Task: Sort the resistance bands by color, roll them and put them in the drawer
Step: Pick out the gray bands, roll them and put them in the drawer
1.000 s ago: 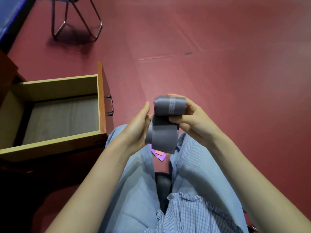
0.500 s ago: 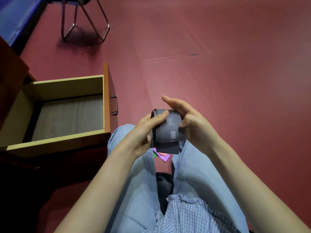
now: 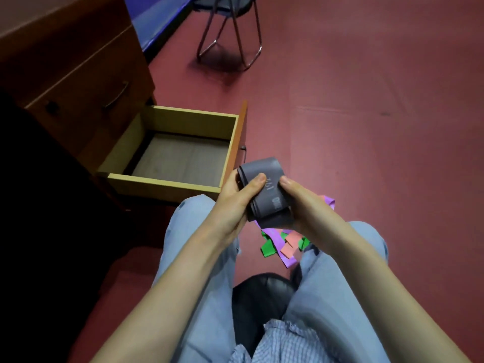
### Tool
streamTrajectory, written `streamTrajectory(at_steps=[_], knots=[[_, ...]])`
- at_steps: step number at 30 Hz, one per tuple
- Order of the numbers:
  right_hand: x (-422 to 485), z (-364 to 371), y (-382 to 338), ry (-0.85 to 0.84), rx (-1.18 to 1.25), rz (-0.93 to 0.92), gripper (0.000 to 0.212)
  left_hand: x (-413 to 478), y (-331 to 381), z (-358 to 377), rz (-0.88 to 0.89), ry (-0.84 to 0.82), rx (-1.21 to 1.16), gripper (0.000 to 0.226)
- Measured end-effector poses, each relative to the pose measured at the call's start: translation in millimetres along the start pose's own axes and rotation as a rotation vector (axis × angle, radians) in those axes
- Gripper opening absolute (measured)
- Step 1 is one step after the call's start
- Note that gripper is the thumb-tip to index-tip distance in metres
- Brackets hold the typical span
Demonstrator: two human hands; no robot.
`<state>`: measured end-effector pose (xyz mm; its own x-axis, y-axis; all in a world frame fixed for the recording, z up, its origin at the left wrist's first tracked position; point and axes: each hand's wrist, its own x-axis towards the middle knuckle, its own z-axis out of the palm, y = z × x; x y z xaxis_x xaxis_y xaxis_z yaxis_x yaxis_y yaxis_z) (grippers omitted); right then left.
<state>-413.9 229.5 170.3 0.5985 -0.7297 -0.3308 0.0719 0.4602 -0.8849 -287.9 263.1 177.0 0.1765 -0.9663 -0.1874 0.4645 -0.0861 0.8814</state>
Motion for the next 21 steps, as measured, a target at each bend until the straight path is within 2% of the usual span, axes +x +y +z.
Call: streamTrajectory(at_steps=[5, 10, 13, 16, 18, 21], knots=[[27, 20, -3, -0.047, 0.004, -0.013, 0.038, 14, 15, -28, 0.026, 0.011, 0.065, 0.015], [73, 51, 0, -0.124, -0.053, 0.000, 0.027, 34, 29, -77, 0.007, 0.126, -0.084, 0.021], [121, 68, 7, -0.097, -0.061, 0.054, 0.019, 55, 32, -112, -0.005, 0.222, -0.128, 0.015], [179, 85, 17, -0.055, -0.124, 0.170, 0.027, 85, 33, -149, -0.012, 0.359, -0.123, 0.012], [217, 98, 24, -0.064, -0.165, 0.211, 0.025, 103, 34, -176, -0.005, 0.444, -0.081, 0.010], [272, 116, 32, -0.081, -0.249, 0.201, 0.027, 132, 35, -218, -0.032, 0.548, 0.032, 0.023]])
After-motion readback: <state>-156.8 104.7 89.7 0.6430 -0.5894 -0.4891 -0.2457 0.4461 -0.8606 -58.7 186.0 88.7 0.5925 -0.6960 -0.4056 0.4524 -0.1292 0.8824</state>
